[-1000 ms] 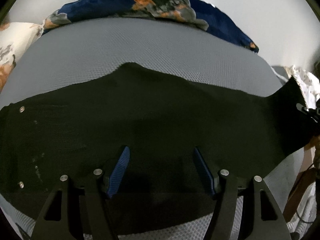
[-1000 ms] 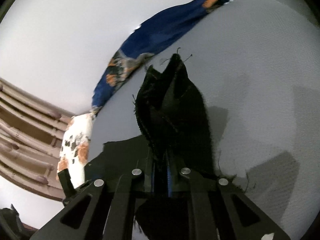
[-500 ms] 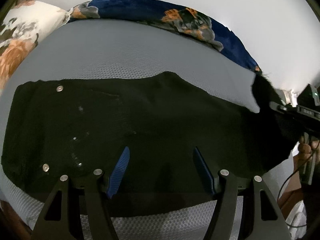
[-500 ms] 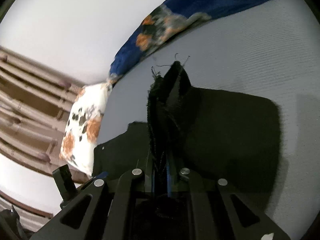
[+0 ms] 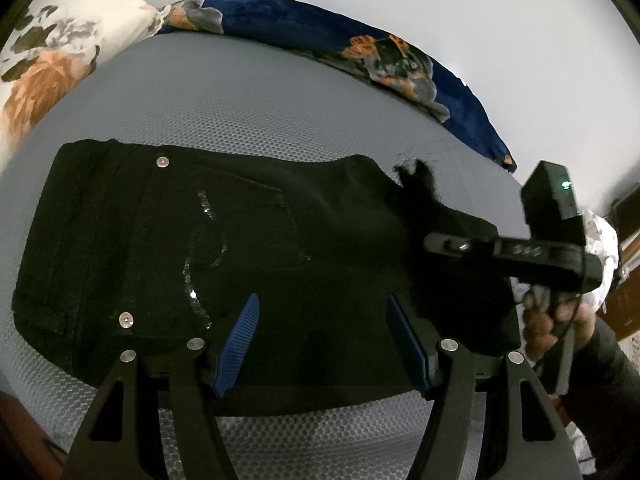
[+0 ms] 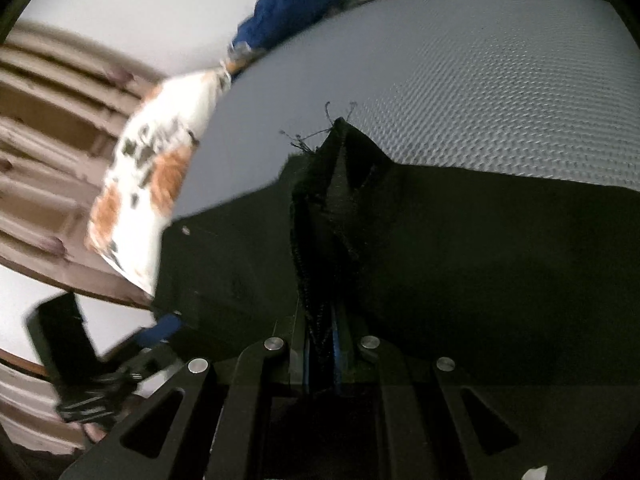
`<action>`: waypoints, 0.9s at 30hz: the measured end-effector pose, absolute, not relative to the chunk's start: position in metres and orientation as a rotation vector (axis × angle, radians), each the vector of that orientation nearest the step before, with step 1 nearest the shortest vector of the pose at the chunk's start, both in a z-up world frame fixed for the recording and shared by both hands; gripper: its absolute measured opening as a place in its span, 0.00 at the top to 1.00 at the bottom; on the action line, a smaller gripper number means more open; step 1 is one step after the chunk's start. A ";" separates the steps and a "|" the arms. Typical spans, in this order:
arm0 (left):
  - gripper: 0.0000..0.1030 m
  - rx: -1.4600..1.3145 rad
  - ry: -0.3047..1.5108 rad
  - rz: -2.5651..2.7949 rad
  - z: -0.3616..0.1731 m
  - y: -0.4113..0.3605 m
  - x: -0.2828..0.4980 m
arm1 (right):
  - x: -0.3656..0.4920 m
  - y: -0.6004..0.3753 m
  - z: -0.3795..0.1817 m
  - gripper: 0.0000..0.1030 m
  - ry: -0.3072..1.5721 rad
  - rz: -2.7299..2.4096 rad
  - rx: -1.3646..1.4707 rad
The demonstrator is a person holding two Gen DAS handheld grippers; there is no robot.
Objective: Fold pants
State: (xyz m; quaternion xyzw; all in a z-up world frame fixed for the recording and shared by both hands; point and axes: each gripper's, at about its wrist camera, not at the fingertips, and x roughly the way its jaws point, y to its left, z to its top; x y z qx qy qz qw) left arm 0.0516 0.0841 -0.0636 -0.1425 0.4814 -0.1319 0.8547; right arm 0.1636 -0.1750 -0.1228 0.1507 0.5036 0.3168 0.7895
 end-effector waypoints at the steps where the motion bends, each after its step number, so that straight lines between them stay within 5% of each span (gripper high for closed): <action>1: 0.35 -0.302 1.011 -0.281 -0.064 0.085 0.052 | 0.163 -0.171 -0.125 0.90 1.087 0.674 0.299; 5: 0.35 -0.313 0.996 -0.305 -0.061 0.085 0.051 | 0.161 -0.166 -0.130 0.73 1.107 0.671 0.296; 14: 0.35 -0.386 1.022 -0.402 -0.064 0.070 0.064 | 0.131 -0.190 -0.095 0.63 1.014 0.693 0.340; 27: 0.35 -0.416 1.168 -0.570 -0.099 0.028 0.106 | 0.094 -0.269 -0.092 0.61 0.900 0.542 0.553</action>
